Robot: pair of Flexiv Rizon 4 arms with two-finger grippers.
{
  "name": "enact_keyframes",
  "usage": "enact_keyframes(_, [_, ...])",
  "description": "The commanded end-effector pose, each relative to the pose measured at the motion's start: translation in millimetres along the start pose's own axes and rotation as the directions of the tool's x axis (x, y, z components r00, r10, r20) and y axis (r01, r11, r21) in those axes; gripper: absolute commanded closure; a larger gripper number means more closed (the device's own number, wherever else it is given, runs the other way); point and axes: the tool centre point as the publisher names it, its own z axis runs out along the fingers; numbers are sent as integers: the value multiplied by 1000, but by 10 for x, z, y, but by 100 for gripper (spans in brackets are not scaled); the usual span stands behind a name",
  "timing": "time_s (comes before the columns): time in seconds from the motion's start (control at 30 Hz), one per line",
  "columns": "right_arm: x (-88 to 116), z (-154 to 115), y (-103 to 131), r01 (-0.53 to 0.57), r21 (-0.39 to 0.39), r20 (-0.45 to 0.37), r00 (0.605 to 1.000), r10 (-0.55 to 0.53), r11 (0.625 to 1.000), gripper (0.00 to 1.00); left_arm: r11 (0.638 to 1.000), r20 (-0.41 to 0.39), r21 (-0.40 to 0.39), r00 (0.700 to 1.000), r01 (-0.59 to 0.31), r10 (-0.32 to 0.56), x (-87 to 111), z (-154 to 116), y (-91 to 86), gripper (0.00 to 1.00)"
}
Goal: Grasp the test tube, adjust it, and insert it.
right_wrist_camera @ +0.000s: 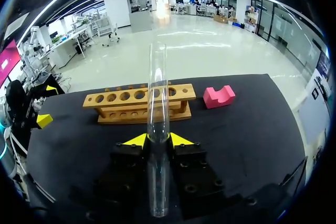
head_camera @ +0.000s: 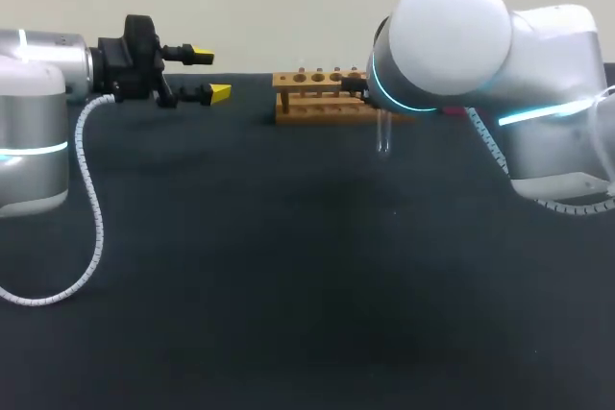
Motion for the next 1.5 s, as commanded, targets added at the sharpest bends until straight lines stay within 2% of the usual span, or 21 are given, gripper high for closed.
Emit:
enact_keyframes(0.03, [11, -7, -8, -1, -1, 6, 1000, 1, 1000, 100, 1000, -3, 4, 1000, 1, -1, -2, 5, 18, 0])
enact_keyframes(0.63, [11, -7, -8, -1, -1, 6, 1000, 1, 1000, 100, 1000, -3, 4, 1000, 1, -1, -2, 5, 18, 0])
enact_keyframes(0.8, [-200, 117, 6, -15, -3, 163, 986, 15, 1000, 100, 1000, -3, 4, 1000, 1, -1, -2, 5, 18, 0])
enact_keyframes(1.03, [-413, 115, -13, -5, -10, 326, 946, 8, 1000, 100, 1000, -3, 4, 1000, 1, -1, -2, 5, 18, 0])
enact_keyframes(1.5, [-700, 80, -24, 1, -19, 496, 868, 8, 1000, 100, 1000, -3, 4, 1000, 1, -1, -2, 5, 18, 0])
